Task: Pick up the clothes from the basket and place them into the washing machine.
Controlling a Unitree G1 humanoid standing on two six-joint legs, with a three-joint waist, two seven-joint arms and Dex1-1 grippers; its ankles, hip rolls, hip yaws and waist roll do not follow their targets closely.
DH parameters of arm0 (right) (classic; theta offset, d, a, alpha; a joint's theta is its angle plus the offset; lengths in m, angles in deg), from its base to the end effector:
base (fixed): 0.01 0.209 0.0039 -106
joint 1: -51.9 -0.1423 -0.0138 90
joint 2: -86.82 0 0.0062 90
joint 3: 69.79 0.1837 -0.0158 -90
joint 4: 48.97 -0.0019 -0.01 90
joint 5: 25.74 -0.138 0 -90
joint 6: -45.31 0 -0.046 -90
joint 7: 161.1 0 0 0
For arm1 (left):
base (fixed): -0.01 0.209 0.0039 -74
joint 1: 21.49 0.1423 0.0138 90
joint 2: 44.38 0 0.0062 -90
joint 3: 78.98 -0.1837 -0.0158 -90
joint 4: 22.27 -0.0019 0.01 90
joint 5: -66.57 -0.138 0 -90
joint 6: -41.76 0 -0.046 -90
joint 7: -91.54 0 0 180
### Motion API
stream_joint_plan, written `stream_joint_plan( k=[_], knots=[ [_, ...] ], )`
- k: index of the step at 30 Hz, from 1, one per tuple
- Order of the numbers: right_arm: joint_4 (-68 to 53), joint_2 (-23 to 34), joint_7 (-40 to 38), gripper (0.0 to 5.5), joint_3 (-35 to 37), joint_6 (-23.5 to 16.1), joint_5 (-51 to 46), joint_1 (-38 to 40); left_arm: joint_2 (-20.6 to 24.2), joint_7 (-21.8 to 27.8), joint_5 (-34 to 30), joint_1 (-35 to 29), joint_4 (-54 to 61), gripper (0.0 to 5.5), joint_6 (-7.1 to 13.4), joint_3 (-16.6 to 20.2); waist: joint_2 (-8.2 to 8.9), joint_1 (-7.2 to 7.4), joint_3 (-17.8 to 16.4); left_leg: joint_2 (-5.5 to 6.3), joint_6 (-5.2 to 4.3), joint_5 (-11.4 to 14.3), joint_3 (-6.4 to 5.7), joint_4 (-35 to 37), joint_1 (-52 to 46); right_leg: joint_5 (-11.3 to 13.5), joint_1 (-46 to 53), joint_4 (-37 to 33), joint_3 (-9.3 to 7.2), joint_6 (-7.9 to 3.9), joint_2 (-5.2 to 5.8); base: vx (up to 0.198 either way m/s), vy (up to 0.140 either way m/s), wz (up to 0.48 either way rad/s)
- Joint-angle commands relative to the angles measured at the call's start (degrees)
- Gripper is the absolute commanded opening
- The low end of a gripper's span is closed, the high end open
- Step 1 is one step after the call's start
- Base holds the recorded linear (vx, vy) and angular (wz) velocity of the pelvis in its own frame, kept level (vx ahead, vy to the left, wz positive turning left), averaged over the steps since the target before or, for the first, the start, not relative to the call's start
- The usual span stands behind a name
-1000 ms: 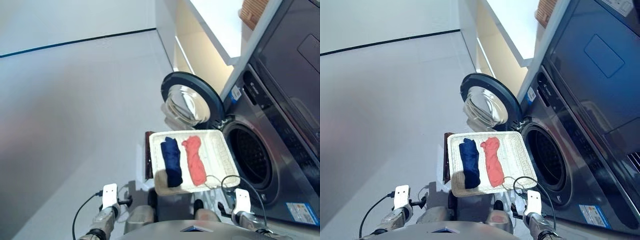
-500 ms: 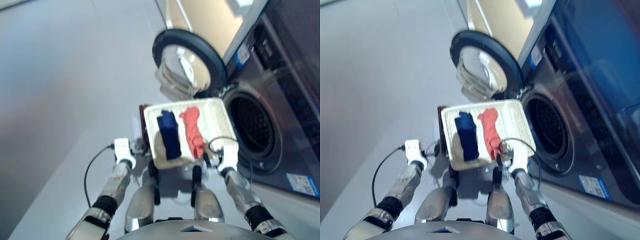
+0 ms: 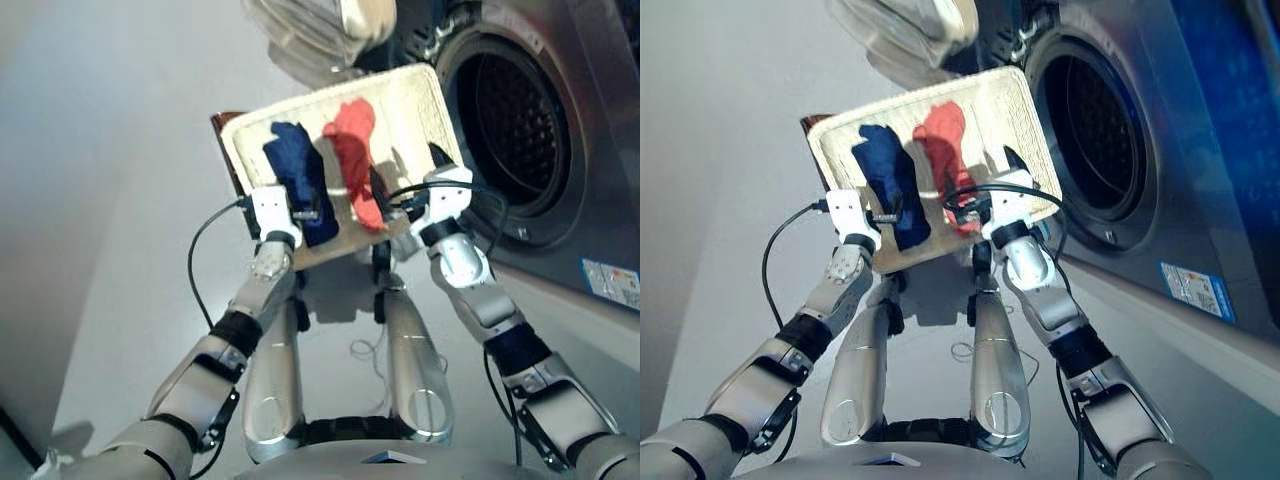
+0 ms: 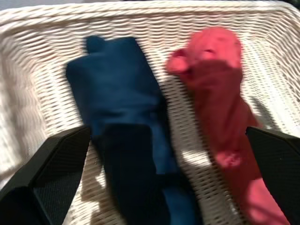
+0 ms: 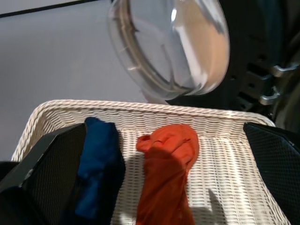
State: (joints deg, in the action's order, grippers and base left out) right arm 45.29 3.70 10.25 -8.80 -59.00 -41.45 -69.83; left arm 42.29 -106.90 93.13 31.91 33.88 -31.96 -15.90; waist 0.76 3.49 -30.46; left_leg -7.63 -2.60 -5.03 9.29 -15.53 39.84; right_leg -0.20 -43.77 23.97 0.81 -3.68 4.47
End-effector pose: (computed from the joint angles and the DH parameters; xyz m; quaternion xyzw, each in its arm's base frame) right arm 0.2683 -0.1037 0.1411 -0.0800 -0.2696 0.2150 0.9352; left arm 0.3019 0.1002 0.0876 -0.0224 -0.0896 -0.0455 0.9947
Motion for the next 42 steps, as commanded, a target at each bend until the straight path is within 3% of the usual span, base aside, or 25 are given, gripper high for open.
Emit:
stream_joint_plan(
  k=[1,7,11,14,16,19,22,31,37,38,39,40,41,42],
  knots=[
    [-8.83,-2.66,-1.89,5.5,-0.22,-3.79,1.82,-2.71,-0.29,-2.61,-2.79,-2.45,2.77,5.5,3.61,-0.89,0.16,0.94,0.66,-0.41,-1.46,2.87,-4.52,-5.14,5.66,-6.31,-1.73,7.53,-1.35,-1.61,-0.01,-0.107,-0.039,-0.033],
    [-9.22,-5.37,-3.5,5.5,-2.73,-3.6,1.47,-9.3,-1.07,-4.71,-2.09,-7.22,0.11,5.5,3.2,-0.78,0.59,1.48,0.66,-0.76,-1.53,2.69,-4.49,-7.36,13.65,-6.0,-10.19,9.88,-0.45,-1.51,-0.36,-0.076,-0.013,-0.045],
    [-9.18,-6.93,-5.11,5.5,-3.74,-3.07,1.82,-11.68,-3.71,-5.51,7.54,-9.12,-5.6,5.5,3.38,2.19,1.03,1.79,0.66,-1.06,-1.64,2.96,-4.49,-9.21,17.91,-6.04,-14.22,11.22,-0.09,-1.6,-0.21,-0.029,-0.008,-0.004],
    [-8.98,-7.41,-6.21,5.5,-4.47,-2.88,2.0,-13.13,-3.1,-6.11,10.77,-11.51,-7.41,5.5,3.4,3.51,1.46,2.06,0.66,-1.13,-1.69,3.2,-4.77,-10.32,20.67,-6.01,-17.28,12.53,-0.03,-1.63,-0.35,0.019,0.001,0.004],
    [-9.13,-7.7,-6.3,5.5,-4.88,-2.67,1.75,-12.8,-2.48,-6.22,12.34,-11.82,-9.28,5.5,3.17,4.76,1.99,2.52,0.66,-1.27,-1.99,5.72,-4.73,-12.37,20.95,-8.14,-17.34,14.09,0.57,-1.93,-0.24,0.08,-0.001,-0.003],
    [-9.37,-8.05,-6.88,5.5,-5.5,-2.42,1.08,-13.44,-3.51,-7.06,18.89,-13.24,-13.69,5.5,3.95,7.96,2.65,3.0,0.66,-1.77,-2.04,6.39,-4.55,-14.07,22.72,-8.43,-19.08,15.16,0.66,-1.91,-0.47,0.0,0.0,0.0],
    [-9.07,-7.7,-7.75,5.5,-6.34,-2.52,1.28,-14.15,-2.25,-8.03,19.63,-15.03,-13.39,5.5,4.23,8.77,2.95,3.35,0.66,-2.03,-2.16,6.65,-4.92,-15.08,24.41,-8.53,-20.97,15.8,0.98,-1.76,-1.06,0.0,0.0,0.0],
    [-10.35,-5.99,-6.47,5.5,-6.43,-3.08,-0.3,-13.45,0.75,-7.83,20.15,-18.51,-16.94,5.5,3.22,9.44,3.63,4.14,0.66,-2.68,-2.21,6.81,-4.73,-15.9,26.94,-8.48,-23.92,16.18,1.71,-1.89,-1.39,0.0,0.0,0.0],
    [-11.1,-5.08,-5.05,5.5,-6.91,-3.35,-1.52,-12.75,1.7,-6.05,21.54,-19.29,-17.55,5.5,2.77,8.49,3.15,4.1,0.66,-2.4,-2.35,6.64,-4.99,-16.12,27.72,-8.51,-24.83,16.69,1.66,-1.82,-1.4,0.0,0.0,0.0],
    [-11.12,-4.9,-4.72,5.5,-7.13,-3.26,-1.68,-12.76,1.68,-5.89,21.77,-19.18,-17.46,4.27,2.7,8.38,3.09,4.02,0.66,-2.39,-2.37,6.63,-4.97,-16.14,27.77,-8.52,-24.83,16.64,1.65,-1.79,-1.43,0.0,0.0,0.0],
    [-10.93,-4.83,-4.76,5.5,-7.3,-3.11,-1.7,-12.86,1.69,-5.71,22.02,-19.11,-17.4,2.5,2.57,8.2,3.06,3.97,0.66,-2.34,-2.38,6.61,-4.98,-16.14,27.76,-8.41,-24.83,16.57,1.63,-1.82,-1.38,0.0,0.0,0.0],
    [-10.93,-4.72,-4.41,5.5,-7.37,-2.95,-2.14,-12.71,1.81,-5.58,22.15,-18.81,-17.4,2.07,2.5,8.21,2.99,3.87,0.66,-2.33,-2.36,6.6,-4.96,-16.06,27.74,-8.4,-24.86,16.58,1.58,-1.81,-1.35,0.0,0.0,0.0],
    [-10.17,-4.77,-4.79,5.5,-7.67,-2.57,-2.82,-12.55,1.79,-5.68,22.54,-18.74,-17.39,0.41,2.43,8.08,2.96,3.79,0.66,-2.33,-2.37,6.54,-4.92,-16.0,27.71,-8.27,-24.84,16.52,1.58,-1.78,-1.33,0.0,0.0,0.0],
    [-10.18,-4.81,-4.56,5.5,-7.78,-2.72,-3.76,-12.5,2.02,-5.73,22.66,-18.58,-17.27,0.0,2.41,8.07,2.92,3.77,0.66,-2.34,-2.38,6.48,-4.88,-15.88,27.63,-8.24,-24.78,16.43,1.61,-1.75,-1.39,0.0,0.0,0.0]
  ],
)
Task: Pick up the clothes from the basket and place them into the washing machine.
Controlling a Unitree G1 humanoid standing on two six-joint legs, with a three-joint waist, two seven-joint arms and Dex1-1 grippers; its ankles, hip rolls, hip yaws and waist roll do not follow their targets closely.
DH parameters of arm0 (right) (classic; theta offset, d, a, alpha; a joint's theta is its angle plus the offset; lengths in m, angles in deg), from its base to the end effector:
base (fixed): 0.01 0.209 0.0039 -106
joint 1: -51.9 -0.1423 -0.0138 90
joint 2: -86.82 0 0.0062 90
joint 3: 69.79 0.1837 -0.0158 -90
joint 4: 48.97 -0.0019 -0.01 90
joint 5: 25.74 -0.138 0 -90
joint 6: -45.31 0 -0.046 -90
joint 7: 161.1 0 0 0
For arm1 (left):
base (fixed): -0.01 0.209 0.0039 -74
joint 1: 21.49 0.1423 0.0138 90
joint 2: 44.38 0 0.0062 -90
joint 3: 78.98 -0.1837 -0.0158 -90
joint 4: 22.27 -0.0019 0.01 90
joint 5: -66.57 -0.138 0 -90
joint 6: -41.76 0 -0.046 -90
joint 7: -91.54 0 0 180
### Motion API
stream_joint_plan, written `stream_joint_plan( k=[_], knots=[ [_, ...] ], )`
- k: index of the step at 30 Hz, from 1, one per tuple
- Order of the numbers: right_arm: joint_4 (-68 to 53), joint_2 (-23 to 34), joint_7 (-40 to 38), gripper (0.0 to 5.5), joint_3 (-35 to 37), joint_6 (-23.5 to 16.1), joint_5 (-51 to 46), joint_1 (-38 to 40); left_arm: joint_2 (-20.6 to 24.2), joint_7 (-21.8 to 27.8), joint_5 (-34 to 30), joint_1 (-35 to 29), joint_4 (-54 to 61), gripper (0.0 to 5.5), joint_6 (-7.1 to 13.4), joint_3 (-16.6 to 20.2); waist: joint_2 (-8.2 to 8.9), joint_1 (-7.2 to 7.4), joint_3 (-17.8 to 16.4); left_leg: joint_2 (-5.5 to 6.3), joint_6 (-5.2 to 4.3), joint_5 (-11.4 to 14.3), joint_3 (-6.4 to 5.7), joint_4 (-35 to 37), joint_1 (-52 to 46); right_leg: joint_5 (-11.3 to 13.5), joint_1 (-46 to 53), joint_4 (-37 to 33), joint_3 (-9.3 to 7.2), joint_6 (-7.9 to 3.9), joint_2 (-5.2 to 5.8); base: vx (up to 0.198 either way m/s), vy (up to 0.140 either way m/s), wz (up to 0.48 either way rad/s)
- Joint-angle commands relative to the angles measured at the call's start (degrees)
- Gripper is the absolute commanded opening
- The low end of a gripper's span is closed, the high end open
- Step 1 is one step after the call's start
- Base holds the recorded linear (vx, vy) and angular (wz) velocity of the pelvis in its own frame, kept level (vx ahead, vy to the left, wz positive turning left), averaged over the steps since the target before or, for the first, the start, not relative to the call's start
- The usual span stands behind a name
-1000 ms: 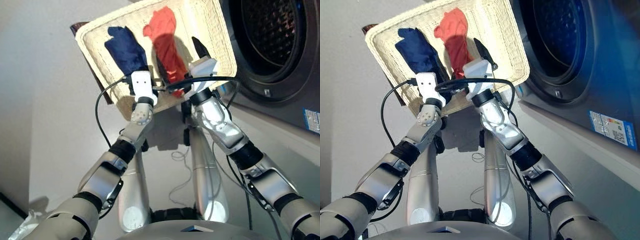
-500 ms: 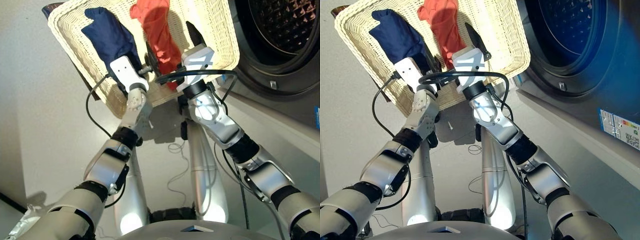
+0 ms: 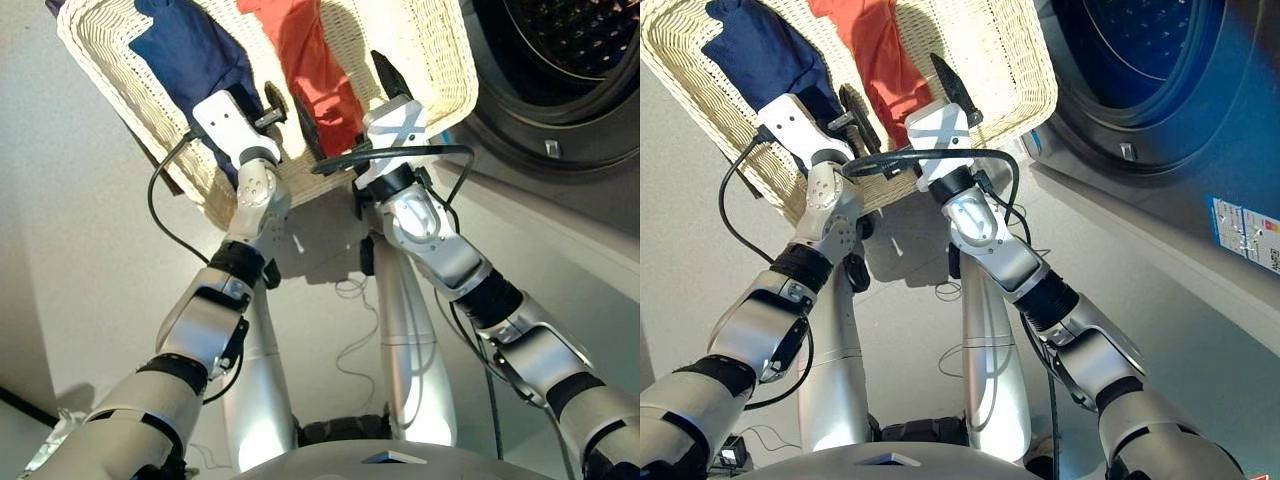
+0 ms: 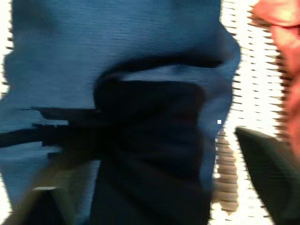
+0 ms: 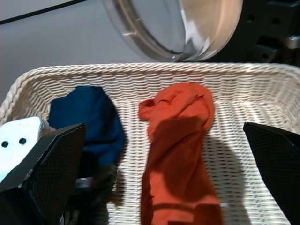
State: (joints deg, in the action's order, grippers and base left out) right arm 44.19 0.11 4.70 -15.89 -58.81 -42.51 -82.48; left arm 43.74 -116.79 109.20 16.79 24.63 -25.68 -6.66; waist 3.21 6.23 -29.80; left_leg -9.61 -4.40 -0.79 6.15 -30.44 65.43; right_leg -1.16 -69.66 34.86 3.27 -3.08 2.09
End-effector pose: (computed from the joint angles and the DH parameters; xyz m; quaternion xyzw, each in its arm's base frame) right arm 0.2692 -0.0557 0.1856 -0.0560 -0.3538 0.2596 0.8968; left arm 0.3442 0.1246 0.1599 -0.1969 -0.1587 0.1274 0.9591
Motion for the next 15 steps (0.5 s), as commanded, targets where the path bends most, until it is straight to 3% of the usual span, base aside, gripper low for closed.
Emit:
stream_joint_plan(
  k=[1,9,15],
  knots=[
    [-9.35,-1.1,1.41,5.5,-0.87,-2.78,-2.88,0.11,0.66,4.22,6.55,-3.39,-8.03,0.0,-3.97,-1.18,0.5,1.0,0.01,-0.34,-0.59,2.18,-1.66,-0.83,1.96,-7.21,1.14,5.45,-0.85,-2.34,0.94,0.0,0.0,0.0],
    [-9.31,0.19,2.16,5.5,-0.59,-2.77,-5.06,0.82,0.67,4.45,6.81,-1.65,-8.21,0.0,-4.1,-0.48,0.47,0.83,0.01,-0.15,-0.64,1.8,-1.32,0.33,0.16,-6.75,2.85,4.25,-0.42,-2.29,0.9,0.0,0.0,0.0],
    [-8.87,1.33,2.66,5.5,0.51,-2.2,-7.05,3.34,1.71,4.83,5.58,2.31,-5.8,0.0,-4.4,0.3,0.69,0.75,0.01,0.18,-0.67,1.23,-0.39,2.67,-3.83,-6.15,6.44,2.06,-0.27,-2.38,0.8,0.0,0.0,0.0]
  ],
)
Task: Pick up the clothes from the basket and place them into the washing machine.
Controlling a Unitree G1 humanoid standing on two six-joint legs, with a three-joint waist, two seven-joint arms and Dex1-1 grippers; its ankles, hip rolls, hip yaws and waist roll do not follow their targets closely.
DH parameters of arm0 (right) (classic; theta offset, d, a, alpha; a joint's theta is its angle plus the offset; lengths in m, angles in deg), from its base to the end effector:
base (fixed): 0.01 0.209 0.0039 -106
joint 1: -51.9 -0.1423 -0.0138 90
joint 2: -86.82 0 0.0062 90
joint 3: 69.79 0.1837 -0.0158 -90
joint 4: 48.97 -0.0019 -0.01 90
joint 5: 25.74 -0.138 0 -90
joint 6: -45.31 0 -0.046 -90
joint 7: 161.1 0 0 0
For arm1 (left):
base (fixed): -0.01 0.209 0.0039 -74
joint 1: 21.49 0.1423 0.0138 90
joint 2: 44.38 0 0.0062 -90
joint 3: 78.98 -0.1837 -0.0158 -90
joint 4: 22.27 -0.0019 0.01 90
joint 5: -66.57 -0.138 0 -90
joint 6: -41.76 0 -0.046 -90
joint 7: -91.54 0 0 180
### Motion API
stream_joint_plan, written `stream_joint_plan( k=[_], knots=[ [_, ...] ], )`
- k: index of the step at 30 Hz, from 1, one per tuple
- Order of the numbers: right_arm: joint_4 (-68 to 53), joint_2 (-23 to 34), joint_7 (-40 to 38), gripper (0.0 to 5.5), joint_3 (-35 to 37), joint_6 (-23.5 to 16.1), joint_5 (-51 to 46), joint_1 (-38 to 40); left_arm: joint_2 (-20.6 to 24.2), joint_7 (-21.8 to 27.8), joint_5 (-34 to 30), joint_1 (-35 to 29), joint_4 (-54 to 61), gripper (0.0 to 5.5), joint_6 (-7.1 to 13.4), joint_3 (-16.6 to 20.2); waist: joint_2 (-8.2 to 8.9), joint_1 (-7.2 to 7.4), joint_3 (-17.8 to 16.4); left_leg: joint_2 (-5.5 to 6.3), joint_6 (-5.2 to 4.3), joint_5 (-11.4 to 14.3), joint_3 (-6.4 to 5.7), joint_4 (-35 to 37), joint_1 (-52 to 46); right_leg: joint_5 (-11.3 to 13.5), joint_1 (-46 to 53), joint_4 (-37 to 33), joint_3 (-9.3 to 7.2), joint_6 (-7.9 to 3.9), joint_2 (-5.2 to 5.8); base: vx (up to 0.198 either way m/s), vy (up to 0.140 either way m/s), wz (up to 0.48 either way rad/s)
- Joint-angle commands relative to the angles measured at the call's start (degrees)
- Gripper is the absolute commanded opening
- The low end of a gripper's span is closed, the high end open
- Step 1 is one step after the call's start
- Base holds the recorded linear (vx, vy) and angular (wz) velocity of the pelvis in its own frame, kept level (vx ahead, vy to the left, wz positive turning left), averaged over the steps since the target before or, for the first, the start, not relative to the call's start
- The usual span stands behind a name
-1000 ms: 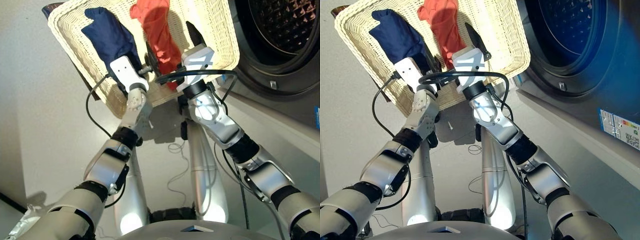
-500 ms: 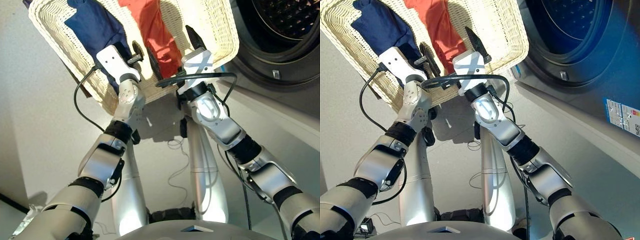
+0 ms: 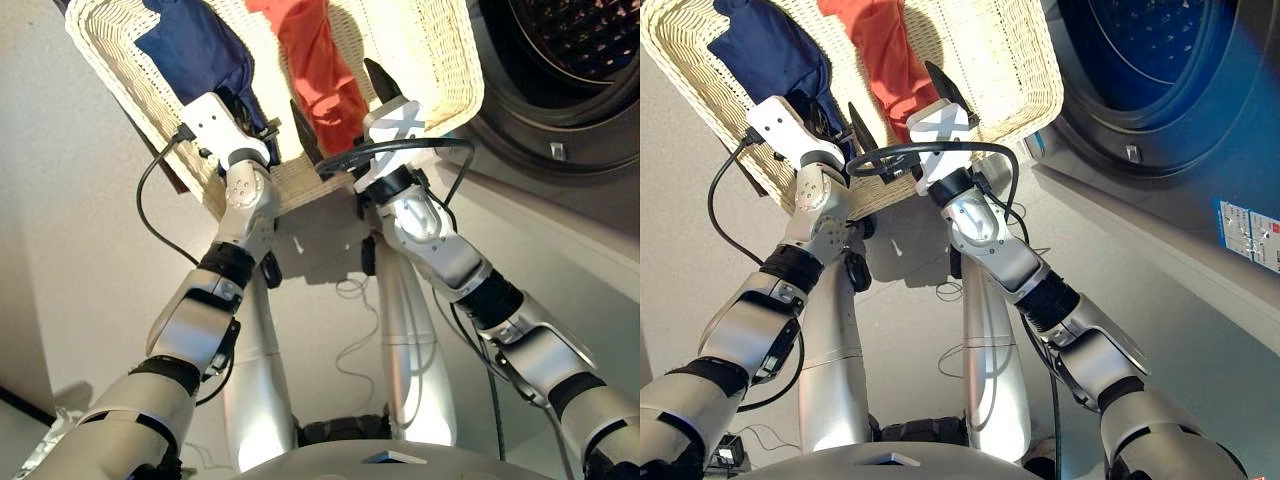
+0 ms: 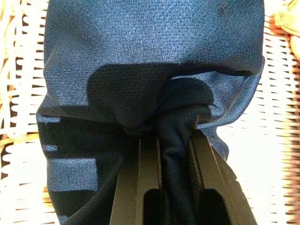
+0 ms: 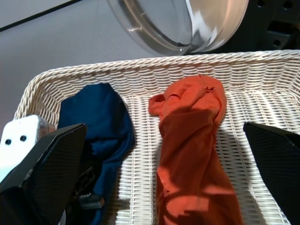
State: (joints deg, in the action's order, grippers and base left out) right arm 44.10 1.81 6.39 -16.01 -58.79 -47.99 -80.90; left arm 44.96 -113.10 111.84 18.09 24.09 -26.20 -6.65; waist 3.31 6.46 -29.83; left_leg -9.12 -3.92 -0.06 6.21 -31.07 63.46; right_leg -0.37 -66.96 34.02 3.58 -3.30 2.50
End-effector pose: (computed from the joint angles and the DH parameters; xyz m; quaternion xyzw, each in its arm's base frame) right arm 0.2702 -0.0644 0.1786 -0.0307 -0.3192 0.2701 0.9079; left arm 0.3434 0.1345 0.1518 -0.2006 -0.1438 0.1138 0.9624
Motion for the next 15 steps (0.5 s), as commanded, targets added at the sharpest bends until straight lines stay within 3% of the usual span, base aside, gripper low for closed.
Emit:
stream_joint_plan(
  k=[1,6,9,12,15],
  knots=[
    [-8.83,-0.08,1.05,5.5,0.92,-2.05,-1.91,2.55,0.72,1.01,2.69,2.33,-3.56,0.0,-3.52,0.54,0.6,0.46,0.03,-0.16,-1.18,0.27,-0.18,4.31,-3.04,-6.74,4.73,2.26,-0.64,-2.24,0.42,0.0,0.0,0.0],
    [-9.89,2.45,1.93,5.5,3.58,-1.05,-4.54,8.09,1.91,1.47,-2.12,12.05,8.15,0.0,-2.55,0.62,0.69,-0.2,0.03,1.0,-1.1,-0.77,0.22,8.71,-10.08,-6.18,11.42,-0.91,-1.15,-2.5,0.77,0.021,-0.002,-0.015],
    [-10.76,5.11,5.99,5.5,4.97,-1.26,-11.97,11.16,5.64,1.9,-13.51,17.66,15.37,0.0,-2.97,0.27,1.04,-1.51,0.03,1.28,-0.7,-3.58,0.3,12.43,-14.21,-4.03,15.35,-3.61,-1.64,-2.4,0.57,0.0,0.0,0.0],
    [-12.29,8.84,9.51,5.5,5.67,-1.32,-14.89,12.87,8.21,3.03,-21.09,21.89,20.7,0.0,-0.99,1.36,1.47,-2.63,0.03,1.71,-0.8,-3.84,0.04,14.67,-19.83,-4.61,21.12,-5.12,-2.22,-2.52,1.01,0.085,-0.042,0.043],
    [-14.31,11.36,11.77,5.5,6.66,-0.76,-16.76,14.25,8.45,4.23,-22.16,27.07,26.18,0.0,0.67,3.03,1.81,-3.6,0.03,1.95,-0.98,-4.01,-0.33,16.29,-24.39,-4.92,25.77,-6.53,-2.95,-2.51,1.23,0.086,-0.046,0.122]
  ],
)
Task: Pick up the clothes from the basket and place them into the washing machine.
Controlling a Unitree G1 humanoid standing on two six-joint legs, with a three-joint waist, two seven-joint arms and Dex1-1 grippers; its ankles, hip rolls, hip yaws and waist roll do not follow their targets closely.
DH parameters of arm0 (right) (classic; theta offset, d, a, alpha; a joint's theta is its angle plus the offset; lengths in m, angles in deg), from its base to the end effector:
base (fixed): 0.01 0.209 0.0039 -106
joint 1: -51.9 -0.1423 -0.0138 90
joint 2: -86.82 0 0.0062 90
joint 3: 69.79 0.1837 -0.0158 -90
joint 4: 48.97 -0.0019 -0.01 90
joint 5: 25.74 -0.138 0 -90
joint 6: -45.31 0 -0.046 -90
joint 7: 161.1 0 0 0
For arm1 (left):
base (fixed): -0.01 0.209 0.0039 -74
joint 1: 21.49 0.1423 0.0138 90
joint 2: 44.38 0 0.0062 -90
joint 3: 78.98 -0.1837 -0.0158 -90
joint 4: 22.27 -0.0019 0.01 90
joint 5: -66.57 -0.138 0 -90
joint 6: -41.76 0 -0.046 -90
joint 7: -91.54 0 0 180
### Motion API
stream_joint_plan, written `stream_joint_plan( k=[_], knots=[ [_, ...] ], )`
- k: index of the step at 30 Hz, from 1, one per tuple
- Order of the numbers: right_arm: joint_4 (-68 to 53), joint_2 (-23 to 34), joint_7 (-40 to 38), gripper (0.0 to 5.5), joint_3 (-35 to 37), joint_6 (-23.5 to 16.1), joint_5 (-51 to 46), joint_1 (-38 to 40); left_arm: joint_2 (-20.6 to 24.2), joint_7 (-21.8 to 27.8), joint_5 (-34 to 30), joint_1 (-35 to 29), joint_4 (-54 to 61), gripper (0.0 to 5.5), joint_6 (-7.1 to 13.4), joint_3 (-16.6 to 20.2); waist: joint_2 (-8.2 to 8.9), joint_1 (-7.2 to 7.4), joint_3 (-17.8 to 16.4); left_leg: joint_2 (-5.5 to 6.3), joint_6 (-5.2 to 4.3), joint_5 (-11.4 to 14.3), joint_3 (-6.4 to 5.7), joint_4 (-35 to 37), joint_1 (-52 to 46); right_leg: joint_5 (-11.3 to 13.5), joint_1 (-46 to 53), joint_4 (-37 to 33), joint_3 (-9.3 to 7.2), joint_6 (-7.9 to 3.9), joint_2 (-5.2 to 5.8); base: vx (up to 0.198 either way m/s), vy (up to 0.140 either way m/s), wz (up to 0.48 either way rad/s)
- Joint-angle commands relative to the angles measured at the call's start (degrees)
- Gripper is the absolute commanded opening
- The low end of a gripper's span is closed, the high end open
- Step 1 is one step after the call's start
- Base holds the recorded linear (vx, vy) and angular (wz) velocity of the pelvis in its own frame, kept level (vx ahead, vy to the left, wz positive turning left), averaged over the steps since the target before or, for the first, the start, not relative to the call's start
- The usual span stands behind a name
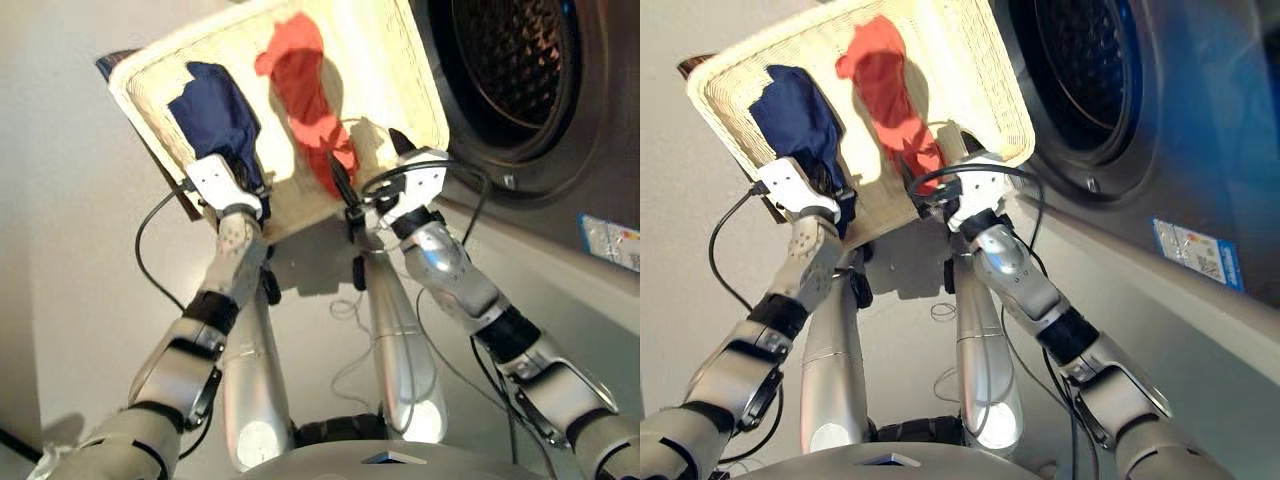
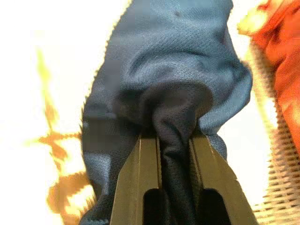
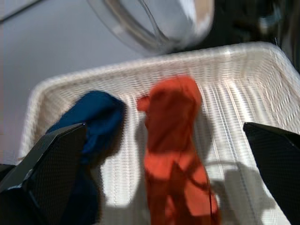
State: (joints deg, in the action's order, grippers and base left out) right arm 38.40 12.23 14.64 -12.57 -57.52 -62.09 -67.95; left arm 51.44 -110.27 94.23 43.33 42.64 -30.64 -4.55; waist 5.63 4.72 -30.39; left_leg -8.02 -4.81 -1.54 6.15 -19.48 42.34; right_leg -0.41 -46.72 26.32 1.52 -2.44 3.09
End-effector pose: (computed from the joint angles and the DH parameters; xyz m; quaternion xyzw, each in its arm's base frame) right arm 0.2568 -0.1209 0.1432 0.0186 -0.2036 0.2842 0.9367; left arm 0.2810 0.1768 0.0795 -0.0326 -0.1052 0.0980 0.9891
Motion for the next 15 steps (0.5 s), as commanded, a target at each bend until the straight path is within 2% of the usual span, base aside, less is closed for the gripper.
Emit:
stream_joint_plan(
  k=[1,5,6,8,13,15],
  knots=[
    [-9.08,1.41,3.91,5.5,3.58,-1.73,-3.35,1.53,2.04,2.16,-4.84,3.28,10.13,0.0,5.51,0.93,-0.53,-2.3,0.6,0.94,-0.12,-2.58,-0.49,5.2,-4.88,-5.02,7.28,0.67,-1.17,-3.4,0.71,0.076,-0.036,0.055],
    [-10.72,2.95,6.48,5.5,2.68,-0.43,-6.9,0.54,6.42,4.16,-12.33,6.04,18.4,0.0,5.42,-1.25,-0.37,-3.52,0.6,1.33,-0.17,-2.6,-1.02,6.6,-10.01,-5.36,12.94,-0.91,-1.77,-3.45,0.8,0.069,-0.028,0.106],
    [-10.85,3.35,7.02,5.5,2.38,-0.11,-8.19,0.04,9.14,3.73,-17.35,6.18,21.13,0.0,5.04,-2.39,-0.55,-3.79,0.6,1.2,-0.18,-2.75,-1.04,7.13,-11.12,-5.23,13.99,-1.37,-1.81,-3.44,0.71,0.07,0.0,0.148],
    [-11.6,4.26,7.56,5.5,0.4,0.19,-10.64,-2.02,12.36,2.75,-23.5,6.88,24.37,0.0,4.98,-4.58,-0.51,-4.24,0.6,1.26,-0.19,-2.31,-1.04,7.38,-13.47,-5.74,16.29,-1.59,-1.97,-3.51,0.84,0.057,-0.008,0.056],
    [-10.39,5.59,7.48,5.5,-4.74,2.16,-15.39,-7.49,18.08,2.12,-29.8,7.29,29.58,0.0,5.1,-8.01,-0.89,-4.99,0.6,1.24,-0.37,-2.67,-1.01,9.06,-18.01,-5.47,21.18,-3.52,-2.66,-3.79,0.91,0.046,0.003,0.007],
    [-9.21,5.62,7.44,5.5,-7.3,2.79,-16.65,-10.21,19.67,2.25,-31.4,5.01,30.55,0.0,5.35,-10.25,-0.91,-5.03,0.6,1.14,-0.47,-2.57,-1.18,9.02,-19.65,-5.76,23.01,-3.73,-2.67,-3.77,1.01,0.0,0.0,0.0]
  ],
)
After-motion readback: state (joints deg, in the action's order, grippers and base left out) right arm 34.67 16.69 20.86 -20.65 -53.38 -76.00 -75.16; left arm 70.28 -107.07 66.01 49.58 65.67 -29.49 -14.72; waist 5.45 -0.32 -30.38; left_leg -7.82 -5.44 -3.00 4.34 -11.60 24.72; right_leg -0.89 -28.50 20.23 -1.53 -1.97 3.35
